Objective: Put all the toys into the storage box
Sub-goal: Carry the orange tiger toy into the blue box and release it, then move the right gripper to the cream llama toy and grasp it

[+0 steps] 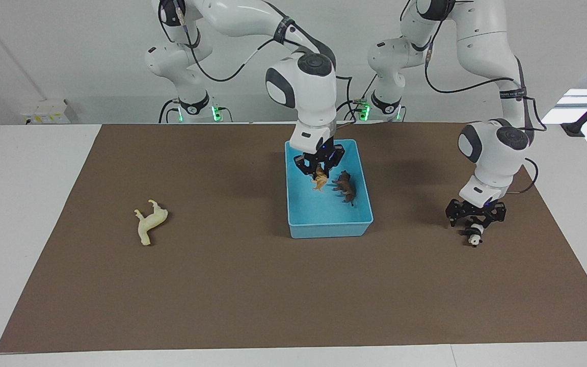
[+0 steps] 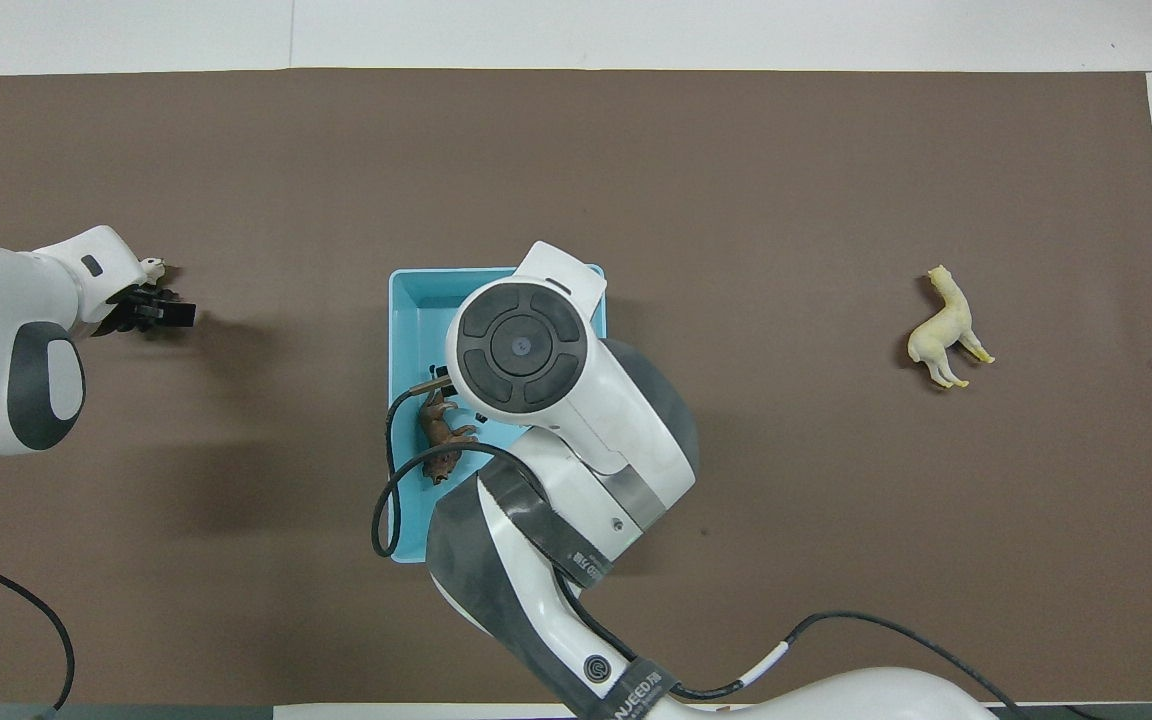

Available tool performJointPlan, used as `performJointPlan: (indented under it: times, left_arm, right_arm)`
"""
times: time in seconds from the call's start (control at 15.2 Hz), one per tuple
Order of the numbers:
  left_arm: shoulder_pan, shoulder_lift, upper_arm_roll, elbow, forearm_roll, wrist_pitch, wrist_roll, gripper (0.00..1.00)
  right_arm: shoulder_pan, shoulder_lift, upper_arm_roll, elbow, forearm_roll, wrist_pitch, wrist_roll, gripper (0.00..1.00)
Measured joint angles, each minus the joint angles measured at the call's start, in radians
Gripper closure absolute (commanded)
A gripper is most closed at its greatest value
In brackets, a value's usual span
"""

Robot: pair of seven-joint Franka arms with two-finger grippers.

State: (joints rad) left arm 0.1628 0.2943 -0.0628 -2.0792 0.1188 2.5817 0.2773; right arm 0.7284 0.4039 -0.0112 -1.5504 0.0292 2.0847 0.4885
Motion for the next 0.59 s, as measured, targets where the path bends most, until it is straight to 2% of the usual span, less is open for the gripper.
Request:
performJointPlan:
  times: [0.39,0.59]
  left_arm:
    - [0.010,0.010,0.008,0.021,0.013,0.013,0.000,0.00]
    - [0.016,0.011,0.010,0.023,0.013,0.013,0.000,0.00]
  right_arm:
    - [0.006,-0.014,-0.020,0.037,-0.020,-0.142,0.047,0.00]
    - [-0.079,-0.078,-0.050,0.051,-0.043,-0.242,-0.055,0.00]
